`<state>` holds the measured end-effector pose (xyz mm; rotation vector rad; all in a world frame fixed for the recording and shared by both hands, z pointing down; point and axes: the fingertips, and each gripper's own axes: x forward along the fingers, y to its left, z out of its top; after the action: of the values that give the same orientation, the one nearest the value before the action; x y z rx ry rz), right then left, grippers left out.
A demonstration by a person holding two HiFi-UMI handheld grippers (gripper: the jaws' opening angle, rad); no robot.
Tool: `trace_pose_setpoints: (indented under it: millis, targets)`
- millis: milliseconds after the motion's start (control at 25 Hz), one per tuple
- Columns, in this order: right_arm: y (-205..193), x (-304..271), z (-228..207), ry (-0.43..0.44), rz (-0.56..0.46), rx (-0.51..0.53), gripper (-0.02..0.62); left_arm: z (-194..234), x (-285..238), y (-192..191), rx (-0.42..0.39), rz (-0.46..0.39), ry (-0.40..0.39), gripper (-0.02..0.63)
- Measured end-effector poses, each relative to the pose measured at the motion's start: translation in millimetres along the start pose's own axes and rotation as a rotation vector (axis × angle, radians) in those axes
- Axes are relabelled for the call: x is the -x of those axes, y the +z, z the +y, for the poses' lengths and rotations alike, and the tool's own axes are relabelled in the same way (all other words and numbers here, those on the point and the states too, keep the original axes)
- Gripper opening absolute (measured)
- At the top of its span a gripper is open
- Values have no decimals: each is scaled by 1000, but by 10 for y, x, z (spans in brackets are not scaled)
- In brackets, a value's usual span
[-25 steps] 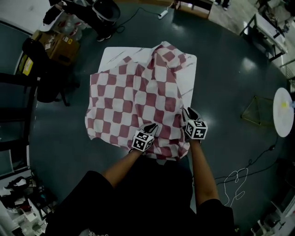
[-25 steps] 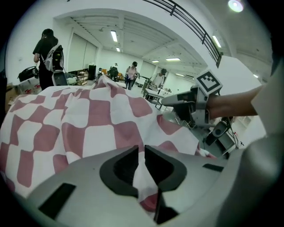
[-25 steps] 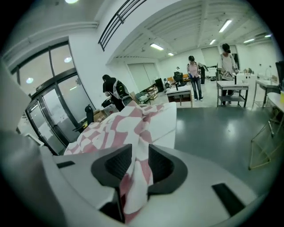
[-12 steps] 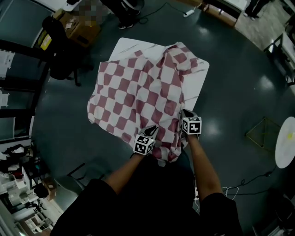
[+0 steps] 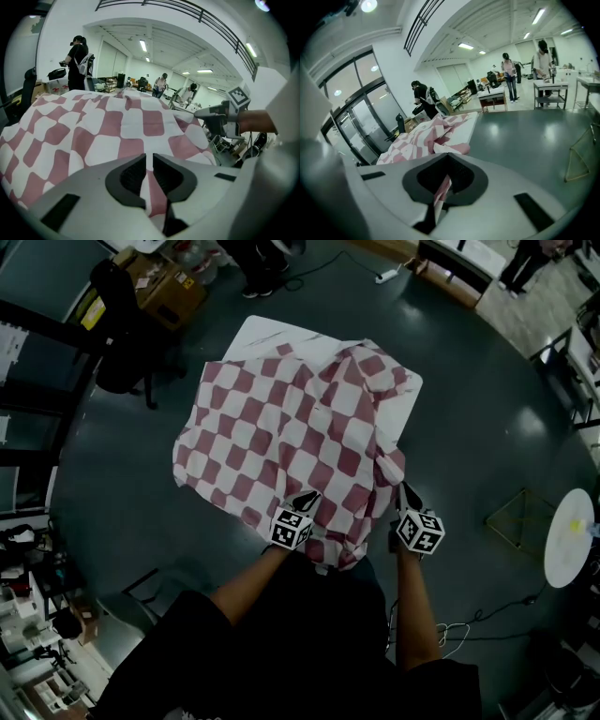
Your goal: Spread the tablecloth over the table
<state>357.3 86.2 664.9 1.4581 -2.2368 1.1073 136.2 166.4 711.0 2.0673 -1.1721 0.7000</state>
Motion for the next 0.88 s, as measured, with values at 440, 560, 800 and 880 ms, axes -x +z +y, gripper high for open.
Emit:
trace_pose_setpoints:
  millis: [440,560,800,880]
  targets:
    - [-710,638,-859,-320,65,-31,17,66,-2,-190,-43,38,-123,55]
    - [-647,503,-637,-308,104,29,167,6,-13,-181,-56,30,-169,55]
    - [-560,358,-237,-321,124,217,198,-112,2,-282,-53,29,-244,55]
    - [-662,307,-272,-324,141,206,198,-159,-3,-342,-74,37,-259,57]
